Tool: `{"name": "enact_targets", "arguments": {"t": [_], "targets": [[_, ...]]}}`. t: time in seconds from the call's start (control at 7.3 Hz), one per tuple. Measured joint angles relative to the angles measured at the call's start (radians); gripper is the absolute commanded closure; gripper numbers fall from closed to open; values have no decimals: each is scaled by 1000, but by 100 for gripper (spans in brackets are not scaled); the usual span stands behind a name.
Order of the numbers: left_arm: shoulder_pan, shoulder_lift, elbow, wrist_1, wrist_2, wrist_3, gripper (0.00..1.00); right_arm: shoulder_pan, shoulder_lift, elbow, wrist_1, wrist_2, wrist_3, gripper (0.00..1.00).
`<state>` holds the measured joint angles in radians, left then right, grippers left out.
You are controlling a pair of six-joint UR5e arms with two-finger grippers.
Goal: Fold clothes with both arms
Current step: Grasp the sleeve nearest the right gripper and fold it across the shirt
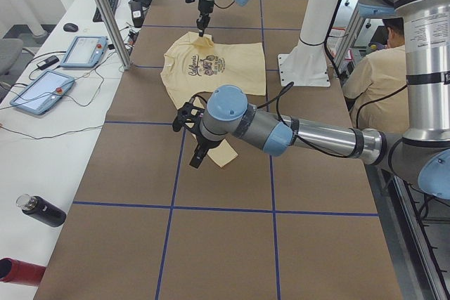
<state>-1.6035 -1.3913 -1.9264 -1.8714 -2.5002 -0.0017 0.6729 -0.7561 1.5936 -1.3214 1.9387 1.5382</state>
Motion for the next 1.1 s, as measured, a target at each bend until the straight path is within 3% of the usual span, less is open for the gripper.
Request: {"name": "enact_targets", "arguments": {"t": [0.27, 0.55, 0.68, 0.82, 1.1], "targets": [[-1, 0, 2, 0, 0, 0, 0, -79, 124, -86, 0, -96, 7, 100], [0, 0, 4, 0, 0, 0, 0, -124, 255, -247, 8, -149, 1, 100], [3, 0, 6, -1, -1, -1, 0, -145, 288, -307, 22, -183, 0, 78], [15, -2, 8, 0, -1, -10, 0, -158, 311, -364, 51, -205, 0, 4], [62, -9, 13, -11, -1, -52, 0, -165, 375, -495, 102, -244, 13, 2]]}}
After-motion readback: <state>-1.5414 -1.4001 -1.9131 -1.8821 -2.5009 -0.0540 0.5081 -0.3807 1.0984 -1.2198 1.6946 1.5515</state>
